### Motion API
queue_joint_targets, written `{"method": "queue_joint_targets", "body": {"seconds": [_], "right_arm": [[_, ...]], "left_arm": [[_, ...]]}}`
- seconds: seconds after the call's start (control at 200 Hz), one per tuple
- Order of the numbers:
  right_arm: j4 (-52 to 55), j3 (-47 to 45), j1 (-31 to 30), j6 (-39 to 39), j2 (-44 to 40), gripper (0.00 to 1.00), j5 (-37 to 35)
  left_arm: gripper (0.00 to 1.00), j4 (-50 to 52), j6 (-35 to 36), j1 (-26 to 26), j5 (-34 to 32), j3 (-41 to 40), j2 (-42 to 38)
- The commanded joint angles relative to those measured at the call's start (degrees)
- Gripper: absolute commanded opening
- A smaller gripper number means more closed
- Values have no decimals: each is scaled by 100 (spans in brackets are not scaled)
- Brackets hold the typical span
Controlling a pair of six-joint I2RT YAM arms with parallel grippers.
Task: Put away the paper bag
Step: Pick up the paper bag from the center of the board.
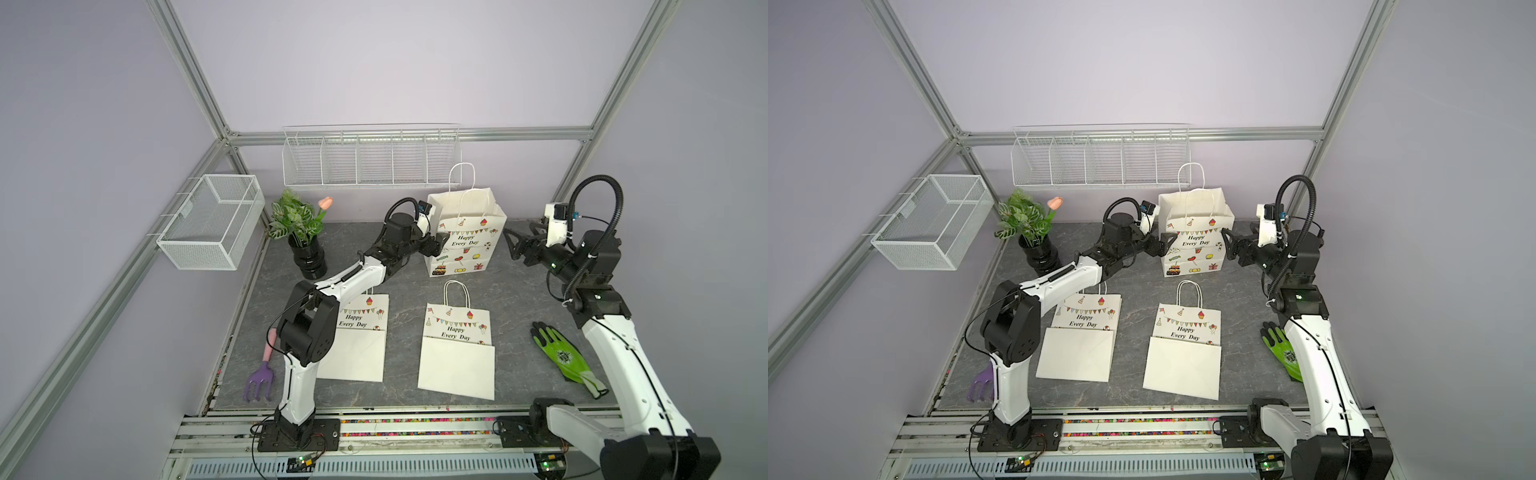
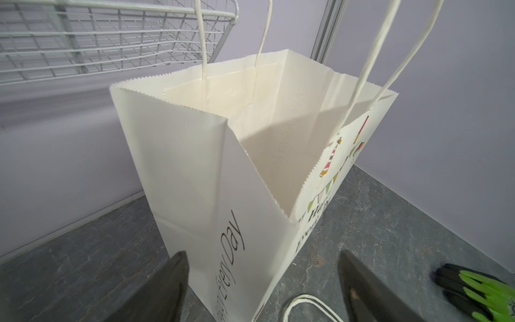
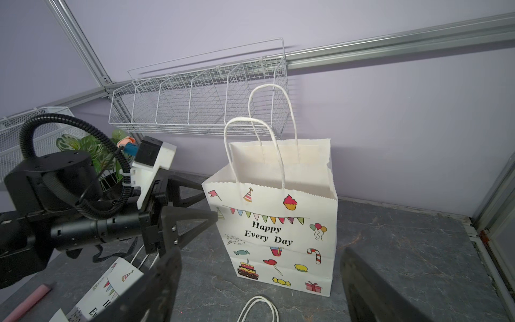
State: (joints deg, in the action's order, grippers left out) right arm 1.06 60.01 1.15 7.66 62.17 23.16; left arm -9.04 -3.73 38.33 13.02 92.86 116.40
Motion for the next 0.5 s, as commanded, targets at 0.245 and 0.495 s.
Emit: {"method": "queue_joint_targets", "body": {"seconds": [0.245, 0.495], "right_arm": [[213, -182, 11, 65, -38, 89, 40], [241, -193, 9, 12, -47, 89, 55]], "left_arm": [[42, 217, 1, 31, 217, 1013, 783], [13, 201, -14, 30, 283, 741, 459]]}}
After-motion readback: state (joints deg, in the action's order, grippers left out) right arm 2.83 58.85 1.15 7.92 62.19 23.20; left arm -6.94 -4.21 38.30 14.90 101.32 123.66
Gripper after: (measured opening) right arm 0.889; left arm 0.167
